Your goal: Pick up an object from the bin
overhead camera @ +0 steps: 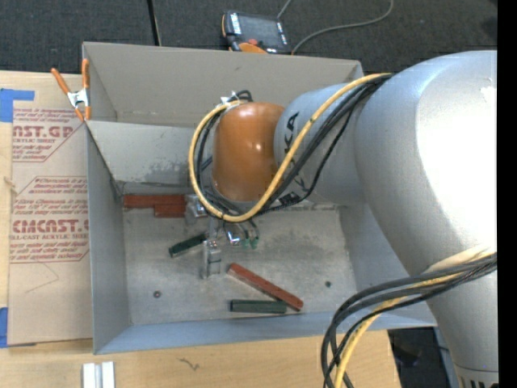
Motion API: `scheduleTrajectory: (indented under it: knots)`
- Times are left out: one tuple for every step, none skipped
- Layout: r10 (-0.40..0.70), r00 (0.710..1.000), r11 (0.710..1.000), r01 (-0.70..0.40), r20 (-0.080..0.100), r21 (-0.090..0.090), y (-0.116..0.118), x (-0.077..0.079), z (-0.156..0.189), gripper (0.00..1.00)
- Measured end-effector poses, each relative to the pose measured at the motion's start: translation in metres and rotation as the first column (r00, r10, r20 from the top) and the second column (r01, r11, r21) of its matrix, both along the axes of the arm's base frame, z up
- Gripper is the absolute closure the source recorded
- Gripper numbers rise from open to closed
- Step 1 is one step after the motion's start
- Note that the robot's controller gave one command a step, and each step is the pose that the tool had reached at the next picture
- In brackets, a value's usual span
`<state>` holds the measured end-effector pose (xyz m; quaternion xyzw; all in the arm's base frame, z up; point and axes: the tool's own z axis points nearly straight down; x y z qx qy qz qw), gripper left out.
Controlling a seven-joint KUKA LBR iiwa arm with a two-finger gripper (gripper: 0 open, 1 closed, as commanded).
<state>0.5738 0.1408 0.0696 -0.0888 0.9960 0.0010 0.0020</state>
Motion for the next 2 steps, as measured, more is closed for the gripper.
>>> scheduleTrajectory:
  knots:
    - [-0.001, 1.0, 1.0, 0.001, -0.001, 0.0, 0.0006, 0.0006, 0.0004, 0.0]
    - [-0.001, 1.0, 1.0, 0.001, -0.002, 0.0, 0.0011, 0.001, 0.0007, 0.0]
